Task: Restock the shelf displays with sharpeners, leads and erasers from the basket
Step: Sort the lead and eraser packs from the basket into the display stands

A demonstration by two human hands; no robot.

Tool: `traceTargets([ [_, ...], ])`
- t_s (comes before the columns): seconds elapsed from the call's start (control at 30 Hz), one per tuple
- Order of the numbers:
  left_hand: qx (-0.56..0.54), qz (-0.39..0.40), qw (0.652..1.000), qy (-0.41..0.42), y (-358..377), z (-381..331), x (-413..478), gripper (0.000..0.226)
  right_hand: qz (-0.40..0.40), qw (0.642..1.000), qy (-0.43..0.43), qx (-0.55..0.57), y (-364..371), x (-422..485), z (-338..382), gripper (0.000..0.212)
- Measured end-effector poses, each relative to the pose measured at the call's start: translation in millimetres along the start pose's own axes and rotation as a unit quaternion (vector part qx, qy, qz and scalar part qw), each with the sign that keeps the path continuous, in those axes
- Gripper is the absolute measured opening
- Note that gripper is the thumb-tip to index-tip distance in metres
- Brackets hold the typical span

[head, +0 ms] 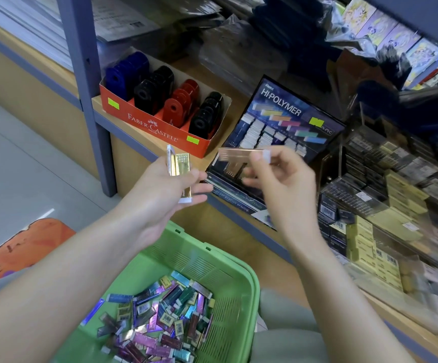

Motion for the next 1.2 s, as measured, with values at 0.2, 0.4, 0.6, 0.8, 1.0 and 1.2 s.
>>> traceTargets([
  [0.2,0.065,0.001,0.998,0.015,-4.0,-1.7,-3.8,0.011,-0.096,0.988,-0.052,-0.108,-32.2,9.9,-6.0,0.007],
  [0.4,0.069,0.01,0.997,0.014,-6.5,-0.4,-3.8,0.015,-0.042,0.981,-0.067,-0.174,-30.7,22.2,-10.9,0.006],
  [0.6,0.07,0.005,0.997,0.016,-6.8,0.8,-4.5,0.011,-0.002,0.981,-0.074,-0.181,-28.1,32.6,-8.6,0.008],
  [0.8,0.069,0.004,0.997,0.014,-6.3,1.3,-2.6,0.013,0.031,0.977,-0.045,-0.207,-35.7,36.9,-7.4,0.011],
  [1.0,0.073,0.004,0.997,0.016,-6.8,1.7,-2.4,0.01,0.046,0.952,-0.083,-0.292,-26.3,34.3,-12.9,0.012],
  [1.2,0.074,0.0,0.997,0.015,-7.7,2.2,-4.0,0.01,0.027,0.934,-0.135,-0.33,-21.1,39.7,-14.9,0.013],
])
Point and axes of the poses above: each hand's wrist, its own x-axis towards the middle knuckle, its own y-axis out of the palm, z = x × y, the point moved 3 cm from there along x, towards the middle knuckle, and after that the axes turned 8 degrees about z, right-handed, at the moved point
